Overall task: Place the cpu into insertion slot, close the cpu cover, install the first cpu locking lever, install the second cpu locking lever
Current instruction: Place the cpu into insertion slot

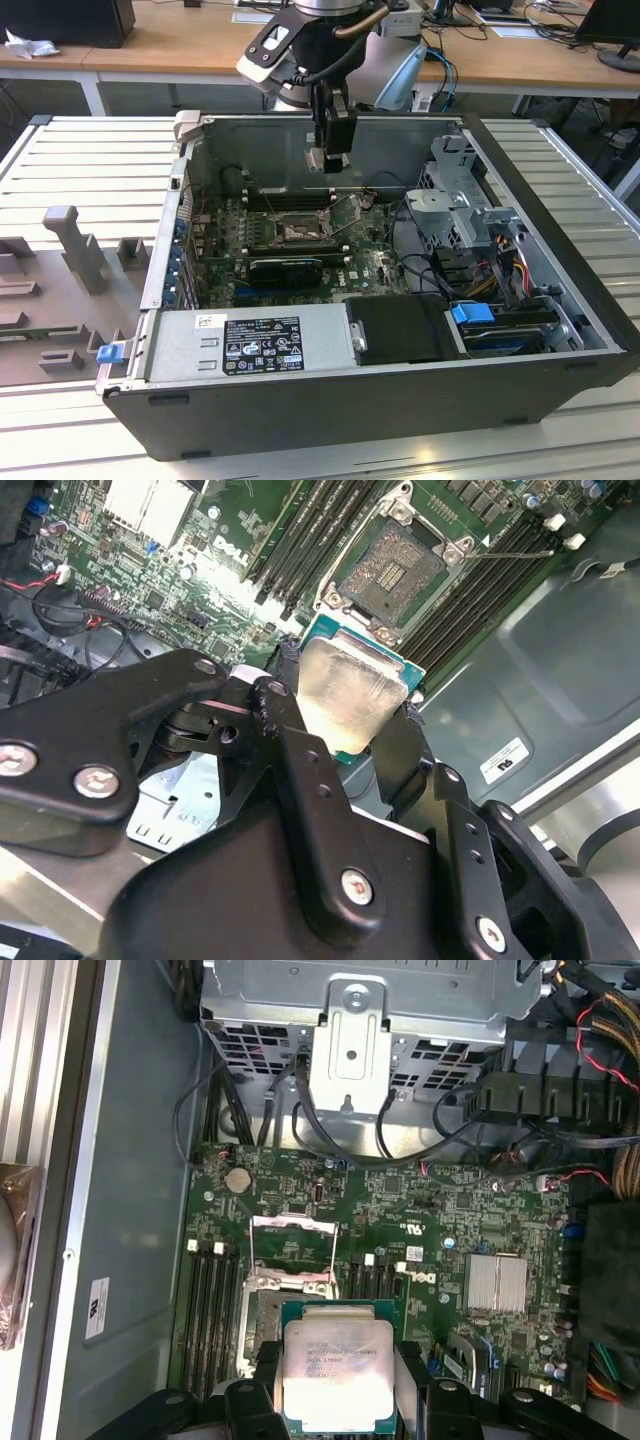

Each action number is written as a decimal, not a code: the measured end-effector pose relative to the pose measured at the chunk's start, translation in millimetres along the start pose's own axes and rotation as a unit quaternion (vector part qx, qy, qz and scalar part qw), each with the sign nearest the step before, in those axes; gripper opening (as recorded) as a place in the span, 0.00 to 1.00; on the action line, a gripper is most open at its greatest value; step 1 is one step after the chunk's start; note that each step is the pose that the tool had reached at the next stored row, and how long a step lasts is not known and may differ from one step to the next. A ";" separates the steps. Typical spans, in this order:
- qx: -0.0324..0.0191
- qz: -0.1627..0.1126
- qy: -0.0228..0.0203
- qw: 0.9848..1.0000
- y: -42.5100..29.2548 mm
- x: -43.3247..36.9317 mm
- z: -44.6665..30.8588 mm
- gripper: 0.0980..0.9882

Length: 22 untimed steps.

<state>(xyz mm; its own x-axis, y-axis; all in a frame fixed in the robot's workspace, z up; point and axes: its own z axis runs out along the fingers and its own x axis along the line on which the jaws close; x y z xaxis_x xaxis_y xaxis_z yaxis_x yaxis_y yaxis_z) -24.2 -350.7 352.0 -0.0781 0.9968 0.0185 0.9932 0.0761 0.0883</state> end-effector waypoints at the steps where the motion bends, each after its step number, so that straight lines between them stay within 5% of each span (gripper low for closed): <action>1: 0.000 0.001 0.000 1.000 0.0 0.0 0.1 0.49; 5: -0.001 0.030 -0.003 1.000 -0.1 0.0 1.6 0.49; 22: 0.000 0.037 -0.007 0.999 -1.4 -0.3 15.3 0.49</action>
<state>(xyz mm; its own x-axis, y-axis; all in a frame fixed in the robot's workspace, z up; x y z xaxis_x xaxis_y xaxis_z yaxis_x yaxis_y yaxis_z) -24.3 -350.7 336.6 -0.0037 0.9999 0.0113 0.9962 0.0027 0.0875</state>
